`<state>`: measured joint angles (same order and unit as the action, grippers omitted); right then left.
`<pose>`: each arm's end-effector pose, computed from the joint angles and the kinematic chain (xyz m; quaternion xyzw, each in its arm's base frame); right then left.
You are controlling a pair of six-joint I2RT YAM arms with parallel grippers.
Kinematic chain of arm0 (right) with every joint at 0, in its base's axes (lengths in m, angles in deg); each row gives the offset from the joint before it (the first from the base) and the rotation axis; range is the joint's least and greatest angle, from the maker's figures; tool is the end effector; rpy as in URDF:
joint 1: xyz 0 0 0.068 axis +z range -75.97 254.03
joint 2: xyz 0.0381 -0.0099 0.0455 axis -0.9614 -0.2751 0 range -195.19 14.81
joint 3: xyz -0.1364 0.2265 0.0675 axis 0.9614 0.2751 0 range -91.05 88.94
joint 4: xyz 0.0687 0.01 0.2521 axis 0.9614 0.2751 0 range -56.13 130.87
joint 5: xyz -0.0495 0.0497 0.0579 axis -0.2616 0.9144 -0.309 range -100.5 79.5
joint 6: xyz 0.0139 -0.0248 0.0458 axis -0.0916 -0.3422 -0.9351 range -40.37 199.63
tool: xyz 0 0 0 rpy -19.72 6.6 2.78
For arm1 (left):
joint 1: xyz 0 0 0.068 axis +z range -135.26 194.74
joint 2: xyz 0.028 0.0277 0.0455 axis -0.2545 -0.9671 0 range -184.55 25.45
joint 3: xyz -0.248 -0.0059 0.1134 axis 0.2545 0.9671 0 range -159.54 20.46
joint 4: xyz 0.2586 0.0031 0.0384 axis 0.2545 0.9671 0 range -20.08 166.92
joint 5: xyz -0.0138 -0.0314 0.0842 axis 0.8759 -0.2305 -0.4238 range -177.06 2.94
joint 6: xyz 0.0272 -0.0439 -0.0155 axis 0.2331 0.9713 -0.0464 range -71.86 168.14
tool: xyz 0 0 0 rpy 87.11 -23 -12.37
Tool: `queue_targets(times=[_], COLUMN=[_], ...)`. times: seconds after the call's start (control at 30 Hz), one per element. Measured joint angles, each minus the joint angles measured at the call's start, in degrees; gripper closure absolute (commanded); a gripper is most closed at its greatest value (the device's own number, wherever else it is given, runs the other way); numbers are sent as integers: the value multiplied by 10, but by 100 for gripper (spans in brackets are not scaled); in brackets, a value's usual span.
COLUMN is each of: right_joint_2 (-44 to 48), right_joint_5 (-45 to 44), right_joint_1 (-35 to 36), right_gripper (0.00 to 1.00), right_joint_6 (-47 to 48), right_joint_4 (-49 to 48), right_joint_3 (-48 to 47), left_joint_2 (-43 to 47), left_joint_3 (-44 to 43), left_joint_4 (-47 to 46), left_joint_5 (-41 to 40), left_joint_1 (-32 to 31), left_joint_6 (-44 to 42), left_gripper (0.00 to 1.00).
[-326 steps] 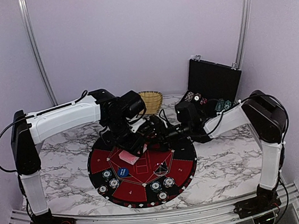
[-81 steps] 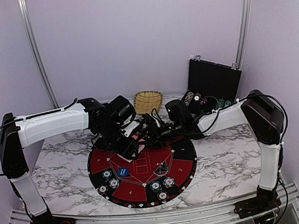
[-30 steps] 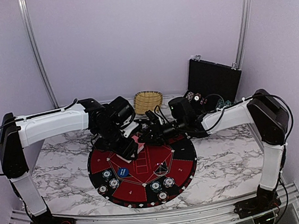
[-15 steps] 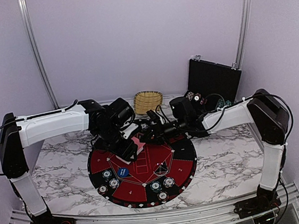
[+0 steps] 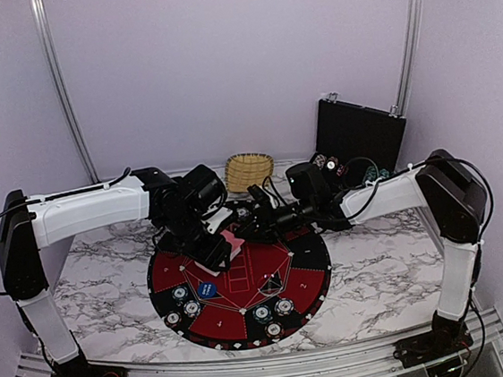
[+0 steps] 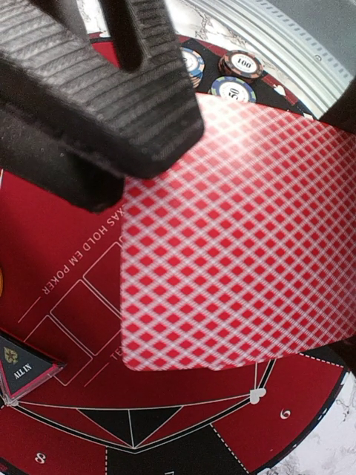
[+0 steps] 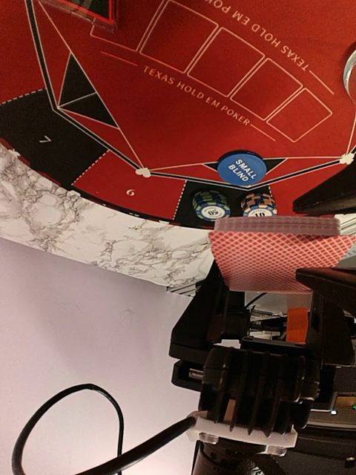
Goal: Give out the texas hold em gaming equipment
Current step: Pick up the poker card from the face-down deck piles.
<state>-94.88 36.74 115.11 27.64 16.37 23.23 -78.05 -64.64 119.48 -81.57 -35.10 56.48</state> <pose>0.2955 0.2923 0.1914 -0.1359 0.7956 0.5844 0.0845 0.2387 -0.2881 0.2483 0.3559 0.9136 -0.1339 0.1439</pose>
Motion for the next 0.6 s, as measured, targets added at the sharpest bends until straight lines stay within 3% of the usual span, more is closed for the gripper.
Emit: queue_targets(times=[0.6], right_joint_2=[-3], right_joint_5=[0], right_joint_1=[10], right_gripper=[80], right_joint_6=[0], right_joint_4=[0], right_joint_3=[0], left_joint_2=[0], left_joint_3=[0], left_joint_4=[0], left_joint_5=[0], left_joint_1=[0], left_joint_6=[0], left_gripper=[42])
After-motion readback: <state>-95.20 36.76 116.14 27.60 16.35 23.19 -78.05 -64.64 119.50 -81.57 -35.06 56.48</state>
